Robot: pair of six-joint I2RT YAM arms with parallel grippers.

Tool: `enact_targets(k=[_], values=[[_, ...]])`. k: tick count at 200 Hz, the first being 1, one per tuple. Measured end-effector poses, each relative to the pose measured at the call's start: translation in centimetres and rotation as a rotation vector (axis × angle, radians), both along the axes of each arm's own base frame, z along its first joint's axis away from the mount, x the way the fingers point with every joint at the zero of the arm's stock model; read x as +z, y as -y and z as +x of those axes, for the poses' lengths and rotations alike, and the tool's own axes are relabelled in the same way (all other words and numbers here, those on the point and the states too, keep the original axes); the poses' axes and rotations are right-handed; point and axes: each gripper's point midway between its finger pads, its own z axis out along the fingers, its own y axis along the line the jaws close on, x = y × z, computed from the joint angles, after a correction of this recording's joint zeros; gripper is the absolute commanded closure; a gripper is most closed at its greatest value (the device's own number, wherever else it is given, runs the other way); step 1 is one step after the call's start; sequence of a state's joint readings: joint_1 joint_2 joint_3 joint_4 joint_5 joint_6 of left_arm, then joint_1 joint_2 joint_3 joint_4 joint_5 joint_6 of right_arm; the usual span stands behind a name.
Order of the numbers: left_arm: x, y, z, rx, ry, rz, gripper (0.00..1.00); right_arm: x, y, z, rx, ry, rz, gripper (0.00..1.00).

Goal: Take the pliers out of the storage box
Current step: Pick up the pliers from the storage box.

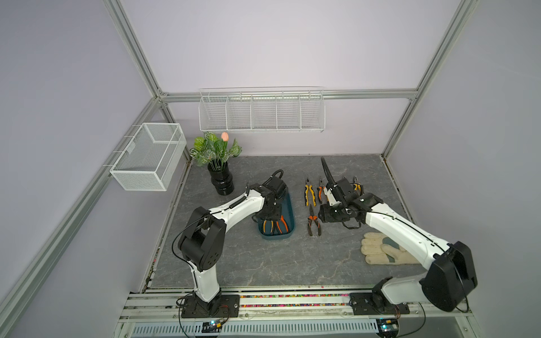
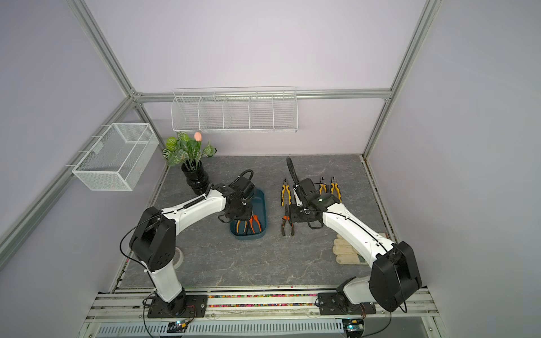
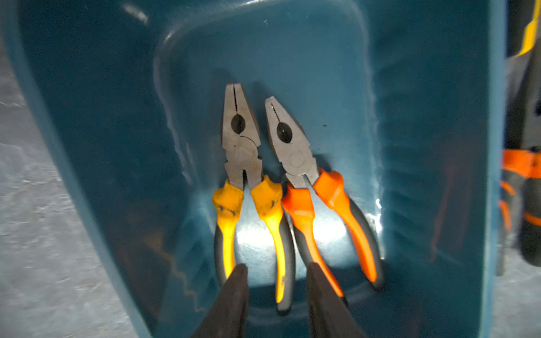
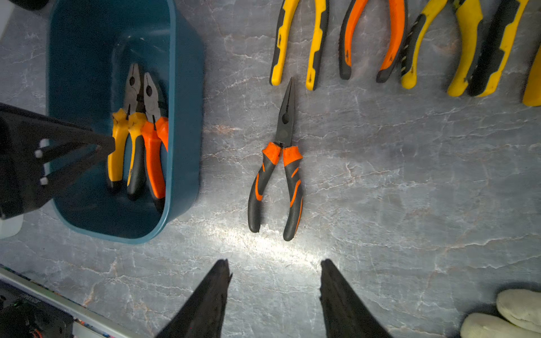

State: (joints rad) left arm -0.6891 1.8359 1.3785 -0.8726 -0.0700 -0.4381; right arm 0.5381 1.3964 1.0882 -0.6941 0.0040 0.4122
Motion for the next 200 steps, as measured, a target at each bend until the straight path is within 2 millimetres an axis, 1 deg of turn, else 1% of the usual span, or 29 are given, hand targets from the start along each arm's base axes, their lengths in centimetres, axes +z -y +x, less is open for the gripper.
enact_targets(k=[37, 66, 92, 148, 159, 165, 189, 200], values=[[-0.9, -1.2, -0.1, -0.006, -0.027, 0.106, 0.63, -0.2, 0.2, 0.0, 0.011, 0.001, 0.023, 0.47], [-1.7, -2.1, -0.6, -0.012, -0.056, 0.162, 0.57, -0.7, 0.6, 0.0, 0.011, -0.004, 0.036, 0.46], [-2.3, -2.5, -0.9, -0.021, -0.071, 0.181, 0.55, -1.1, 0.8, -0.3, 0.008, -0.019, 0.042, 0.46], [-4.9, -2.8, -1.8, -0.029, -0.105, 0.192, 0.55, -1.1, 0.7, -0.3, 0.014, -0.019, 0.051, 0.46], [-5.2, -2.7, -1.9, -0.029, -0.112, 0.187, 0.59, -1.1, 0.7, -0.3, 0.014, -0.02, 0.051, 0.46], [-5.2, -2.7, -1.9, -0.029, -0.112, 0.183, 0.65, -1.1, 0.7, -0.4, 0.014, -0.02, 0.051, 0.46], [-5.5, -2.9, -1.7, -0.012, -0.106, 0.178, 0.91, -1.1, 0.7, -0.4, 0.014, -0.021, 0.05, 0.46], [-5.4, -2.7, -1.5, -0.023, -0.103, 0.163, 1.0, -1.1, 0.7, -0.4, 0.014, -0.021, 0.05, 0.46]])
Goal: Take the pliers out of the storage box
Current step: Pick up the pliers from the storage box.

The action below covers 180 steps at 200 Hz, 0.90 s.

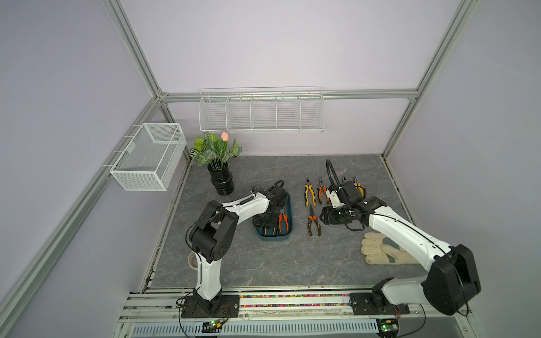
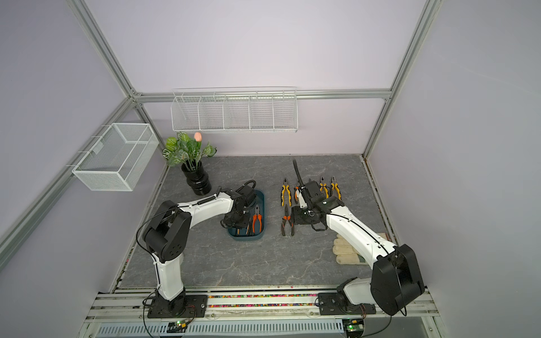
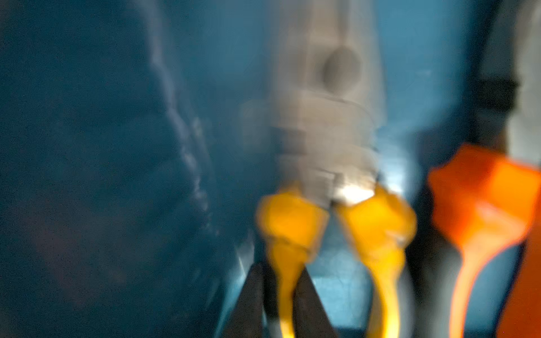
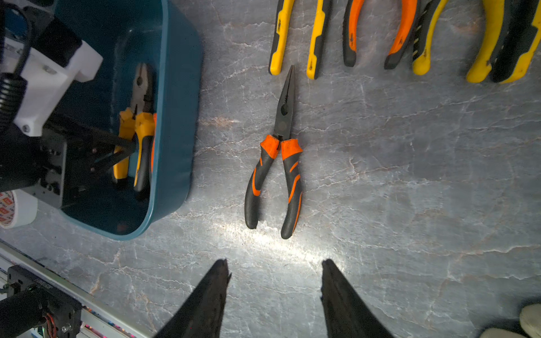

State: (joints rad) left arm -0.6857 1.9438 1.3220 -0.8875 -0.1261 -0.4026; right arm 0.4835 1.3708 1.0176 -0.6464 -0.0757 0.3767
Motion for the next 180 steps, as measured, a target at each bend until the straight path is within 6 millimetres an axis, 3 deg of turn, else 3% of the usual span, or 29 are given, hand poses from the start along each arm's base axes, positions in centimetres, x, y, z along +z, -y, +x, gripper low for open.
enact_targets(k=[81, 131, 180], values=[[1.0, -0.7, -0.3, 0.004, 0.046, -0.004, 1.0, 0.4, -0.2, 0.0, 0.004, 0.001, -0.001, 0.48], [7.0, -1.3, 0.3, 0.013, 0.193, -0.062, 1.0, 2.3, -1.8, 0.2, 0.046, 0.059, -0.022, 0.47], [9.1, 0.0, -0.5, 0.017, 0.22, -0.2, 1.0, 4.1, -5.3, 1.0, 0.087, 0.104, 0.142, 0.48]])
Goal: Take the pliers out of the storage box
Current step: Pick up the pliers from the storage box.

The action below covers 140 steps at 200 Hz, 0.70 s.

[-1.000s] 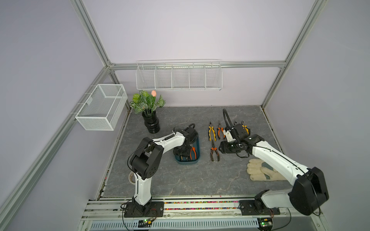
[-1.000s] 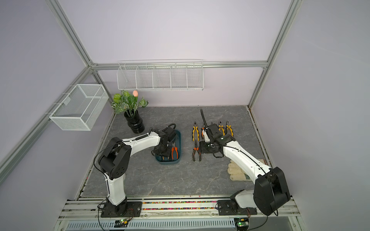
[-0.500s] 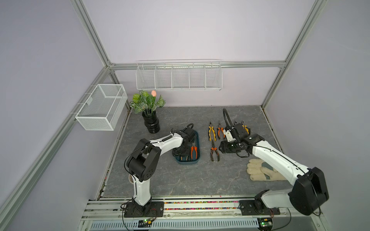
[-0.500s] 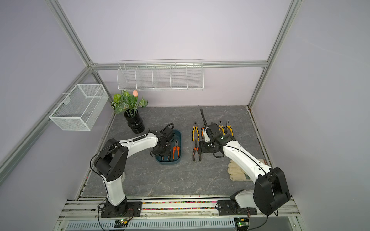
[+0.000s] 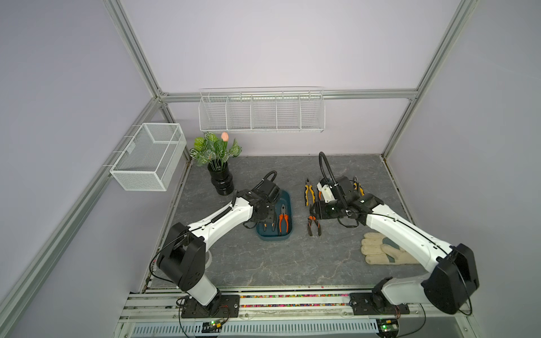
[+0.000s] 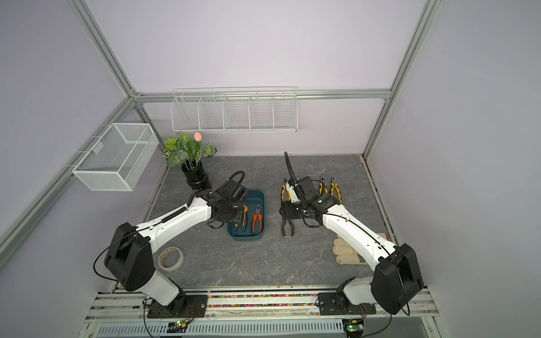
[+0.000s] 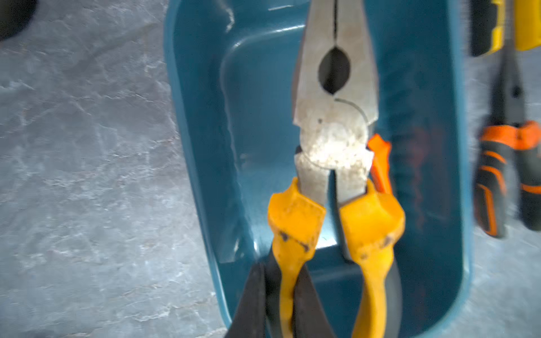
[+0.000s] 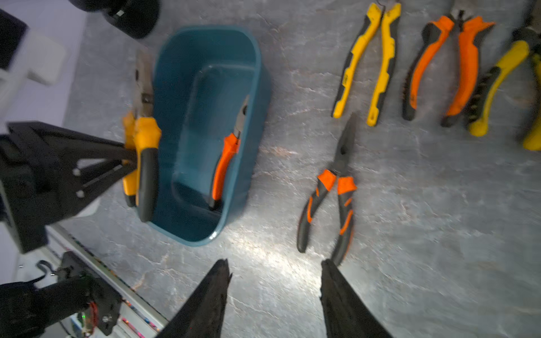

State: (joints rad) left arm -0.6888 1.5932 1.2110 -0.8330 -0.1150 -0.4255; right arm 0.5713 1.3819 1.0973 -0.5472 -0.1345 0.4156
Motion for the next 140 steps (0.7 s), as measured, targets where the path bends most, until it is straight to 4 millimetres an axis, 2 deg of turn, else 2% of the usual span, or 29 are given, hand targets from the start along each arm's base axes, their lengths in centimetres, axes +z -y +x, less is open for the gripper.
enact_targets(k=[33, 57, 88, 140], values=[[0.8, 0.8, -0.7, -0.011, 0.006, -0.055, 1.0, 1.0, -3.3, 1.5, 0.045, 0.008, 0.142, 0.48], [1.0, 1.0, -1.4, -0.015, 0.003, -0.079, 1.0, 0.4, -5.7, 2.7, 0.075, -0.022, 0.23, 0.48], [1.3, 1.0, -1.9, -0.014, 0.001, -0.096, 1.0, -0.7, -7.8, 3.4, 0.1, -0.072, 0.315, 0.49], [1.8, 1.6, -2.3, -0.012, -0.001, -0.157, 1.0, -0.1, -11.4, 4.5, 0.176, -0.107, 0.483, 0.5]])
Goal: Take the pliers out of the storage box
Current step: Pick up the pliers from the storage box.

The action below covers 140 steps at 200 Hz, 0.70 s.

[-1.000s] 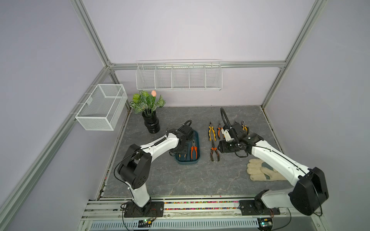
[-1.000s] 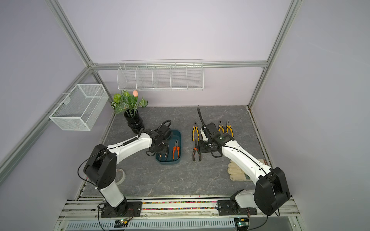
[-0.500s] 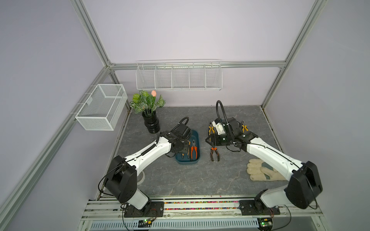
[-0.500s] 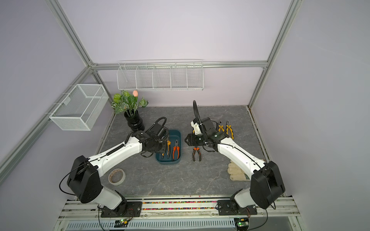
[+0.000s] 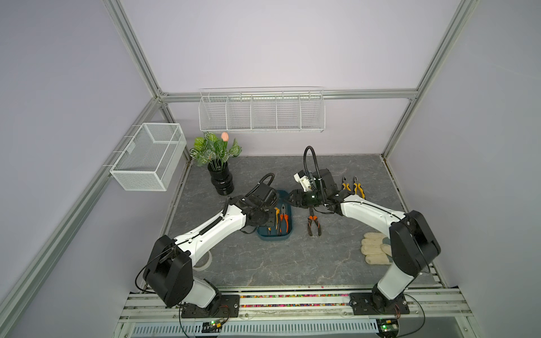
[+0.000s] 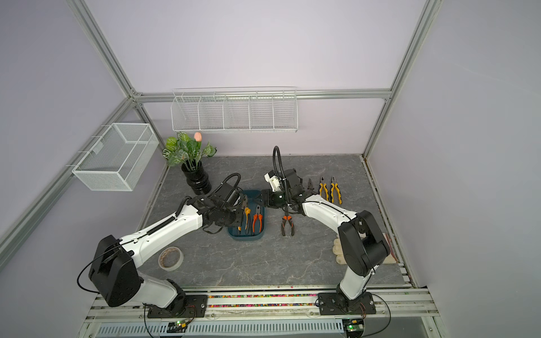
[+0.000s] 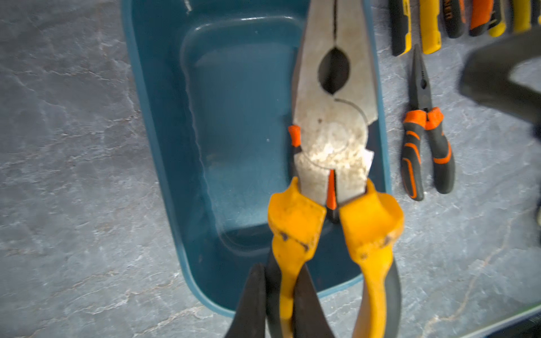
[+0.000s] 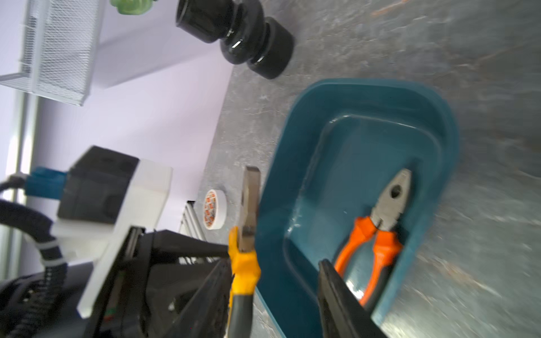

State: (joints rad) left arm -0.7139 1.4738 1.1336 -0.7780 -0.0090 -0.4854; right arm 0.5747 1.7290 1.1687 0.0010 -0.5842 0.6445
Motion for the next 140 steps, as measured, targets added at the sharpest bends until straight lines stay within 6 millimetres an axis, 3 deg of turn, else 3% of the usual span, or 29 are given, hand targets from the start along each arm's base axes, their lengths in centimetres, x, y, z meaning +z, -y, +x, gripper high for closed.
enact_targets(k=[102, 140], values=[[0.2, 1.2, -0.2, -0.004, -0.015, -0.073, 1.0, -0.2, -4.0, 0.5, 0.08, -0.037, 0.069, 0.52], [0.3, 1.2, -0.2, -0.004, -0.013, -0.076, 1.0, -1.0, -4.3, 0.2, 0.086, -0.062, 0.059, 0.82]])
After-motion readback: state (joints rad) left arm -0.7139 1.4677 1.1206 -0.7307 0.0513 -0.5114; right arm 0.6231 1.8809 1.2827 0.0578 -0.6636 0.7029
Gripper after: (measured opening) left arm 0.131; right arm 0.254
